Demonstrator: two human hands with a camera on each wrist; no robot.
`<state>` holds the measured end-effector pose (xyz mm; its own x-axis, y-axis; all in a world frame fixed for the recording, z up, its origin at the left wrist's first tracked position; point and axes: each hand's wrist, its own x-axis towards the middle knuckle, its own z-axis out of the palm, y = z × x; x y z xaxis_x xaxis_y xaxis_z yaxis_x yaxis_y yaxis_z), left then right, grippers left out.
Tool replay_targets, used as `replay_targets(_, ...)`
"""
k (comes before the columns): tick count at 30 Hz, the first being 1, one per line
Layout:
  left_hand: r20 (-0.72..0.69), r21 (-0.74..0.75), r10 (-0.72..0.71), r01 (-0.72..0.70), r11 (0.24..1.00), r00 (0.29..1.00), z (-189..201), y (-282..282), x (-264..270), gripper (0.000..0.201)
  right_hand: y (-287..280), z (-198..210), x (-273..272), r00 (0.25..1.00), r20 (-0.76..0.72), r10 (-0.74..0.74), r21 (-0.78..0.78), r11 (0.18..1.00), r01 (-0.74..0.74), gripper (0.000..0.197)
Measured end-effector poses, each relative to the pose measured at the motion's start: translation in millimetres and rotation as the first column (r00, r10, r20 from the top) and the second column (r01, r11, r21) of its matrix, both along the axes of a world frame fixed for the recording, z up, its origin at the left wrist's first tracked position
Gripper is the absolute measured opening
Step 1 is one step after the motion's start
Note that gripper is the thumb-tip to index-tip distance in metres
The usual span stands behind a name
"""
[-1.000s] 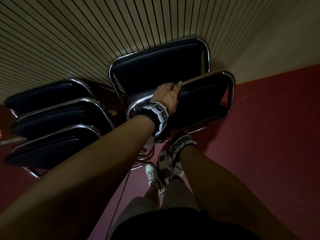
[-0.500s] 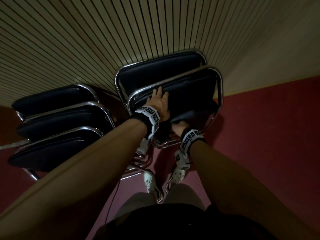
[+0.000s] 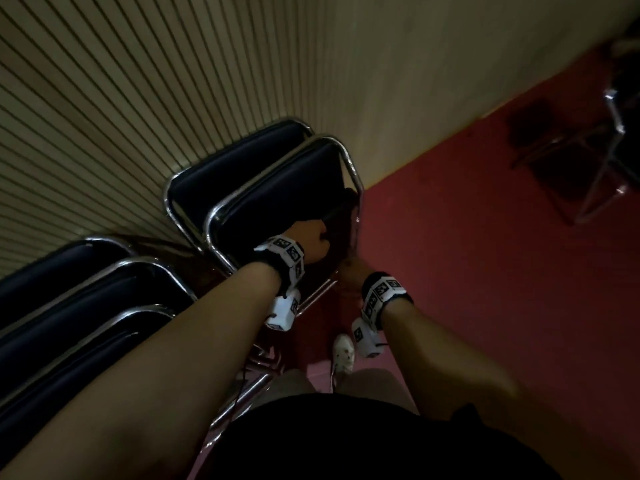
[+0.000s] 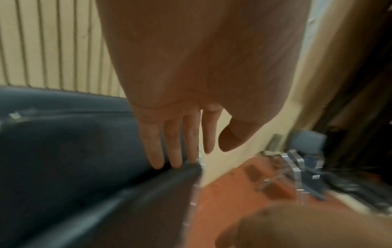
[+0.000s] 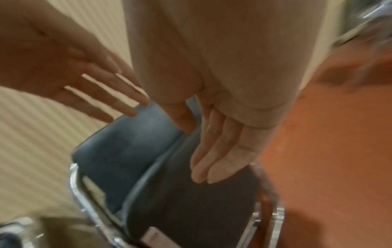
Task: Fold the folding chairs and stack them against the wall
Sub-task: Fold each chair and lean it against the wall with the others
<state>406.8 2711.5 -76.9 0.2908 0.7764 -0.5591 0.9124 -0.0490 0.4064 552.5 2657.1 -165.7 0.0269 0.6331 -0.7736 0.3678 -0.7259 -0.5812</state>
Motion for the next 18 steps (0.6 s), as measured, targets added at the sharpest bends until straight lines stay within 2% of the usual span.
replay_targets(1, -0.002, 0.006, 0.004, -0.004, 1.000, 1.000, 1, 1, -2, 0.044, -1, -1, 0, 0.997, 0.074, 0.029, 0.040, 0.999, -0.032, 0.027)
replay_targets(2, 0.019, 0.001, -0.041, 0.041, 0.999, 0.999, -1, -14, 4, 0.042, -27, 9, 6, 0.996, 0.076, -0.052, 0.002, 0.999, 0.052, 0.023)
replay_targets(6, 0.087, -0.011, -0.149, 0.151, 0.989, 0.985, -2, -58, 27, 0.033, -95, 7, 19, 0.977, 0.002, -0.211, -0.078, 0.974, 0.211, 0.029)
replay_targets(7, 0.085, -0.018, -0.154, 0.156, 0.988, 0.984, -3, -59, 32, 0.031, -95, 7, 22, 0.979, 0.012, -0.205, -0.073, 0.976, 0.205, 0.028)
replay_targets(9, 0.082, -0.059, -0.304, 0.309, 0.949, 0.949, -4, -97, 60, 0.028, -149, 10, 40, 0.951, 0.025, -0.307, -0.070, 0.949, 0.308, 0.027)
replay_targets(10, 0.063, -0.092, -0.330, 0.335, 0.938, 0.942, -9, -102, 63, 0.027, -156, 4, 44, 0.954, 0.033, -0.299, -0.072, 0.951, 0.301, 0.029)
replay_targets(11, 0.048, -0.085, -0.417, 0.420, 0.904, 0.907, -4, -120, 75, 0.026, -182, 6, 55, 0.940, 0.045, -0.337, -0.063, 0.939, 0.339, 0.028)
replay_targets(13, 0.096, -0.087, -0.484, 0.492, 0.866, 0.870, -4, -143, 85, 0.019, -216, 4, 68, 0.922, 0.069, -0.381, -0.063, 0.920, 0.386, 0.025)
replay_targets(16, 0.087, -0.067, -0.638, 0.644, 0.762, 0.765, 20, -217, 142, 0.014, -315, 25, 114, 0.808, 0.103, -0.580, -0.007, 0.812, 0.584, 0.028)
replay_targets(18, 0.121, -0.050, -0.697, 0.705, 0.707, 0.707, 32, -276, 187, 0.019, -390, 40, 144, 0.720, 0.094, -0.687, 0.042, 0.726, 0.687, 0.034)
